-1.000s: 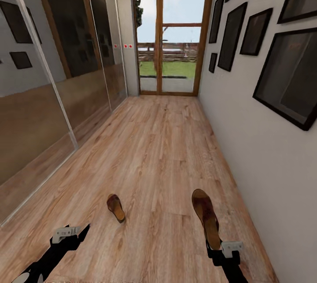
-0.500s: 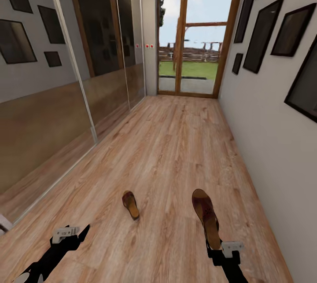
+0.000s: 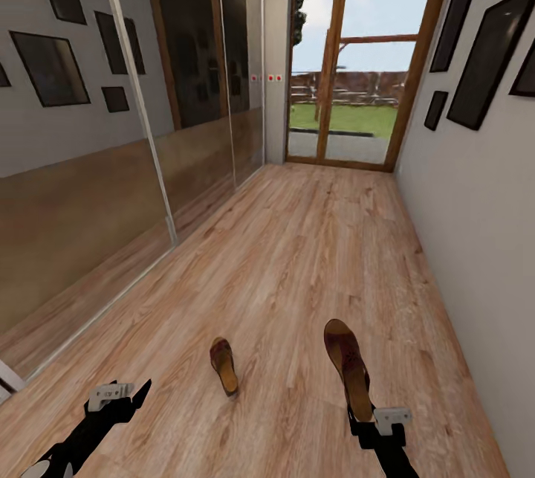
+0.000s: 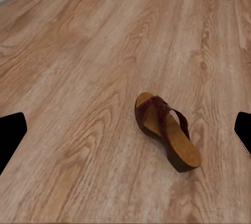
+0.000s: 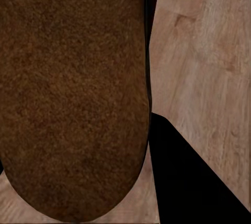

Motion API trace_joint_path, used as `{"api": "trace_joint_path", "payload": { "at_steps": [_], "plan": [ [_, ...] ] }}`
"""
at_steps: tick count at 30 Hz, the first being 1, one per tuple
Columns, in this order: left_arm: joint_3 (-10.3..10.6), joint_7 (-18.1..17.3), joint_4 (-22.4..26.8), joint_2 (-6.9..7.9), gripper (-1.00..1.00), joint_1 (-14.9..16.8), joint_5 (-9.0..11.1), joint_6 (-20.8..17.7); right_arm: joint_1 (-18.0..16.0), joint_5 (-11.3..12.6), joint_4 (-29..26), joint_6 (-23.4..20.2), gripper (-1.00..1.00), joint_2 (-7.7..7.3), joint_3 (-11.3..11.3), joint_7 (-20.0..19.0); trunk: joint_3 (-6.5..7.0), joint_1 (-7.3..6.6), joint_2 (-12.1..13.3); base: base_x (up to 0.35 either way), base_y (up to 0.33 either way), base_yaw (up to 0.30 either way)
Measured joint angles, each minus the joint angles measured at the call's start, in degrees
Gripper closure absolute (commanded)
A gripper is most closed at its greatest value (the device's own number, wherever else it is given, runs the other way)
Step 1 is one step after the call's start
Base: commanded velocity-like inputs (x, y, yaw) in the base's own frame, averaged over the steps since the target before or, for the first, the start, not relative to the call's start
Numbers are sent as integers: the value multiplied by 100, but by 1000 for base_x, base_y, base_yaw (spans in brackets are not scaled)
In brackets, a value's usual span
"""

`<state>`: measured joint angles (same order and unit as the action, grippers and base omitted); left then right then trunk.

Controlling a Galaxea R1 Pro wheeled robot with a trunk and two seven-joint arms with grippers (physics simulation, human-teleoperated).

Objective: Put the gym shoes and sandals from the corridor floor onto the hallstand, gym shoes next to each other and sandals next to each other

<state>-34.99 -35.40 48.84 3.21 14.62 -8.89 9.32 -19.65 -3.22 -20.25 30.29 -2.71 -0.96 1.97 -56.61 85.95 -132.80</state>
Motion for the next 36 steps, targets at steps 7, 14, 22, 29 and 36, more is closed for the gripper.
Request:
{"api": "trace_joint_path", "payload": {
  "at_steps": [7, 14, 22, 29, 36],
  "plan": [
    [0, 0, -1, 0, -100, 0, 2, 0, 0, 2, 0, 0, 100, 0, 0, 0, 0, 2, 0, 170, -238, 4],
    [-1, 0, 5, 0, -100, 0, 8, 0, 0, 5, 0, 0, 100, 0, 0, 0, 0, 2, 0, 117, -259, 0],
    [0, 0, 8, 0, -100, 0, 34, 0, 0, 5, 0, 0, 100, 0, 0, 0, 0, 2, 0, 89, -261, 0],
    [0, 0, 8, 2, -100, 0, 43, -1, 0, 6, 0, 0, 100, 0, 0, 0, 0, 3, 0, 19, -257, 0],
    [-6, 0, 9, 8, -100, -1, 44, -7, -1, 6, 4, 0, 100, 0, 0, 0, 0, 1, 0, 169, -229, 86]
  ]
}}
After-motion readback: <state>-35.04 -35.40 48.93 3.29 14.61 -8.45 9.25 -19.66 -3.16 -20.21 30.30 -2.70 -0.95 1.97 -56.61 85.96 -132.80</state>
